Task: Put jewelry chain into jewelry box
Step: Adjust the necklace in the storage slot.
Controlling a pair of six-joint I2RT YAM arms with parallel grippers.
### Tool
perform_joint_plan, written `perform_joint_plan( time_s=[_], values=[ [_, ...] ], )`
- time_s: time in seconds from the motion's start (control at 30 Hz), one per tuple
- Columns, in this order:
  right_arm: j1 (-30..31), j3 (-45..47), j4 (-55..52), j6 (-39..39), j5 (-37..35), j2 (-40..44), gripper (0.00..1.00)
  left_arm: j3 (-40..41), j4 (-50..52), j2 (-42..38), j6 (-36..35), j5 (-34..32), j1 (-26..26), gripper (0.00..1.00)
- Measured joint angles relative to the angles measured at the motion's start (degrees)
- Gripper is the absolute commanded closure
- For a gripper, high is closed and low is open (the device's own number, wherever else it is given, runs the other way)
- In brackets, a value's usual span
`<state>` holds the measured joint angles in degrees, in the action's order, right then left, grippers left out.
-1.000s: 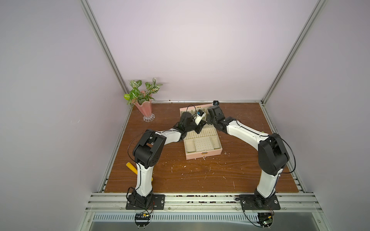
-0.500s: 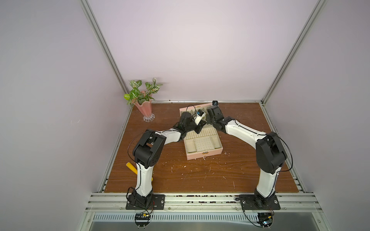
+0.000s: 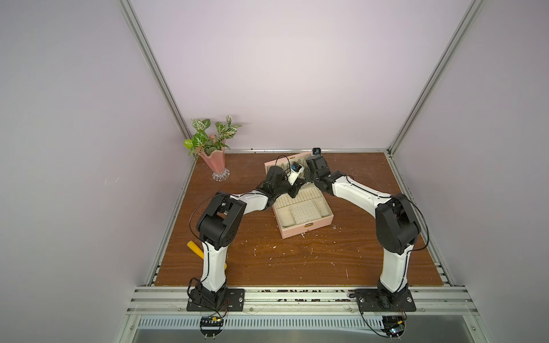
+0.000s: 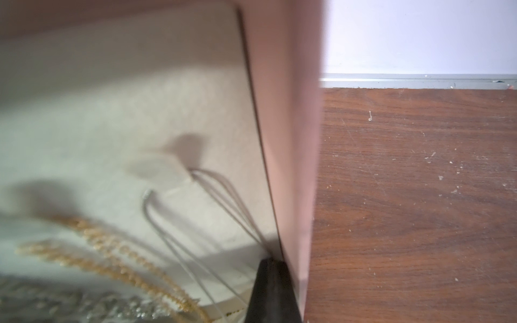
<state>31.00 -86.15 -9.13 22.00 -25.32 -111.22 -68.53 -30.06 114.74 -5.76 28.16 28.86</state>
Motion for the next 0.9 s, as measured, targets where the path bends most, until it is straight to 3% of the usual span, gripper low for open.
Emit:
perform_joint_plan(
  time_s=[0.3, 0.9],
  values=[
    [-0.8, 6.9, 4.8, 0.4, 4.0, 5.9, 1.00, -0.2, -0.2, 0.0, 0.2, 0.4, 0.0, 0.99],
    [-1.8, 9.9, 12.4, 2.7, 7.9, 8.8, 1.00, -0.2, -0.2, 0.0, 0.2, 0.4, 0.0, 0.99]
  ],
)
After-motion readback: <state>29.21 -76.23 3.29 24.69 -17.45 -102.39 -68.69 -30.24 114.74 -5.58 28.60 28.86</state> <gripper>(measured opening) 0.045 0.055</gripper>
